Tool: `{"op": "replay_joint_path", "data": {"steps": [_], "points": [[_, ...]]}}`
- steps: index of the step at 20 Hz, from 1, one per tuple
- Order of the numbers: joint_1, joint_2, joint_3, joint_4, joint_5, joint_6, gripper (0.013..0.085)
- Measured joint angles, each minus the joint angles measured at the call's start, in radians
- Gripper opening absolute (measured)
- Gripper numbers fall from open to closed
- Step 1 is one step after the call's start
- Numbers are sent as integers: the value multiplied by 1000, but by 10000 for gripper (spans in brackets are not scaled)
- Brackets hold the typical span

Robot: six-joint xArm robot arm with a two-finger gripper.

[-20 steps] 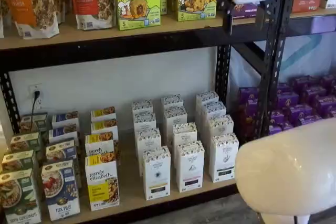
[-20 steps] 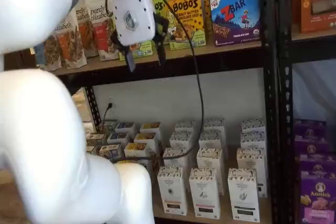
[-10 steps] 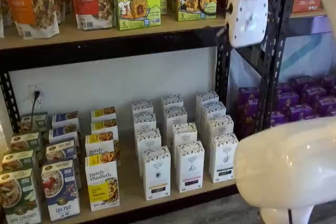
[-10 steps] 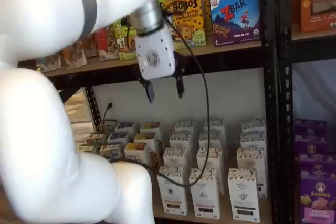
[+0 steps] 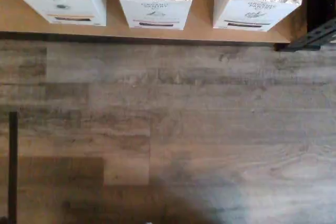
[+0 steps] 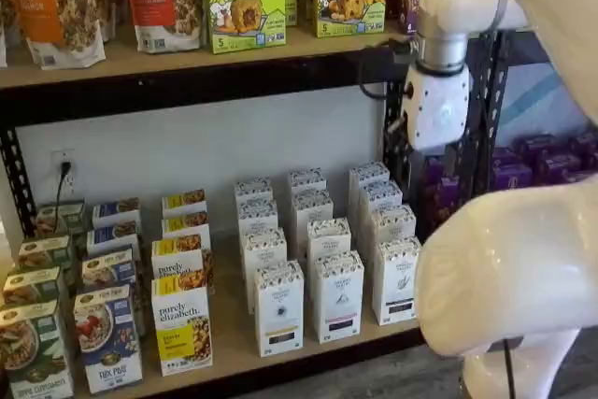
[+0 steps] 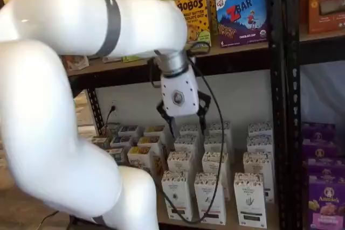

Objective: Pick up the white box with a green strip in the middle, on the bottom shelf, the sixth box from the left

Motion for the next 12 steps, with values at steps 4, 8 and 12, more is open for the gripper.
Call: {"op": "replay_joint_path", "data": {"steps": [4, 8, 12], "points": [[-38, 94, 47, -6, -146, -29, 850], [-57, 196, 70, -11, -260, -42, 850], [-66, 326, 94, 30, -423, -78, 850]]}}
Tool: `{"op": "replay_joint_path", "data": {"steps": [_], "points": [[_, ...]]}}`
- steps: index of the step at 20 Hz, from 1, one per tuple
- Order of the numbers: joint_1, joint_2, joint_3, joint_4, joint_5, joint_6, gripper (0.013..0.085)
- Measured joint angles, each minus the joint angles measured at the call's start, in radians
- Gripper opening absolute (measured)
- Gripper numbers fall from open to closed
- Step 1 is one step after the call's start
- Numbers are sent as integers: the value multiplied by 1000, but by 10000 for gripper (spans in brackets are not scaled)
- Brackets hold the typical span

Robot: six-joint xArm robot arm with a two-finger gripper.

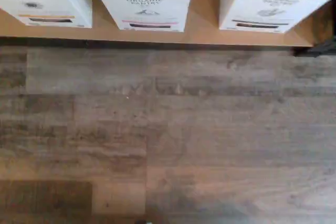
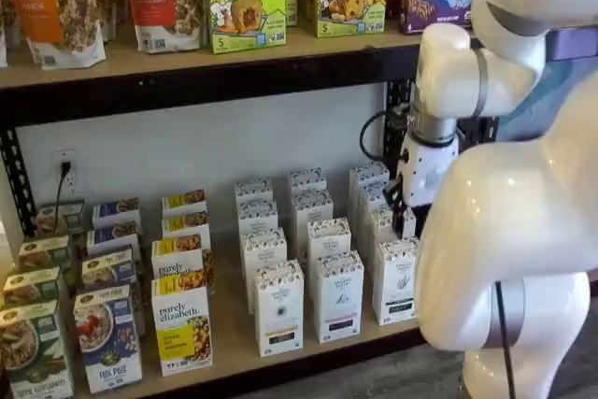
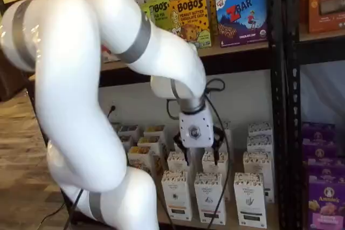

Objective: Pick up the white box with a green strip in the middle, on the bottom shelf, the sixth box from the left

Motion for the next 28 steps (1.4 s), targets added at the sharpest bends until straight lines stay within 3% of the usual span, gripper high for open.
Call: {"op": "replay_joint_path", "data": {"steps": [3, 6, 8, 11, 14, 17, 22, 28], "points": [[5, 94, 10, 31, -129, -21, 850], [12, 184, -9, 4, -197, 8, 850], [16, 271, -39, -49, -244, 60, 850], [20, 378, -83, -80, -295, 92, 850], [22, 483, -140, -146, -347, 156, 850], [22, 578, -207, -168, -375, 177, 850], [8, 717, -342, -224, -352, 215, 850], [-22, 855, -496, -242, -354, 202, 850]]}}
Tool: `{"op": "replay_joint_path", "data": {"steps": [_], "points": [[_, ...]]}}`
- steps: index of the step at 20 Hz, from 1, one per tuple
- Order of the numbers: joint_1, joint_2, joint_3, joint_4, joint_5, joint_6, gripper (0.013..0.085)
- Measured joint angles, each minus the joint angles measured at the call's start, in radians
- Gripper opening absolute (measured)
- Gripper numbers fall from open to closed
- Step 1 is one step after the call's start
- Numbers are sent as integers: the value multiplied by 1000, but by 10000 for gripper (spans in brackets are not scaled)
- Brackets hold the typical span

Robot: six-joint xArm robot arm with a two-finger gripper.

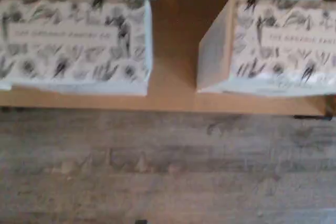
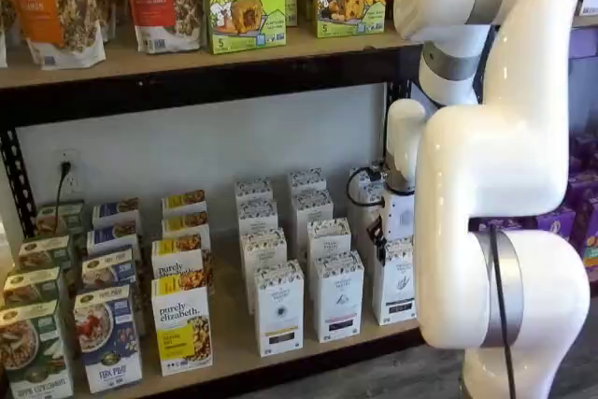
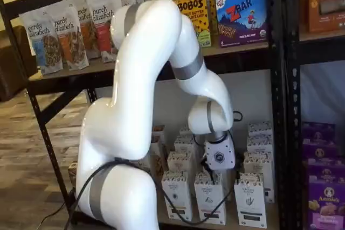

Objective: Pick up the white box with a green strip in the middle, on the bottom shelf, the sixth box from the left

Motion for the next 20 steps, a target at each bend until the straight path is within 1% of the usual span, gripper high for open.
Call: {"op": "replay_joint_path", "data": {"steps": [4, 7, 9, 12, 20], "points": [[-17, 84, -101, 7, 9, -25, 850], [-24, 131, -160, 29, 6, -52, 850], [-27, 159, -200, 28, 16, -55, 850], [-29, 193, -254, 42, 35, -71, 850], [-37, 249, -345, 78, 49, -112, 850]]}}
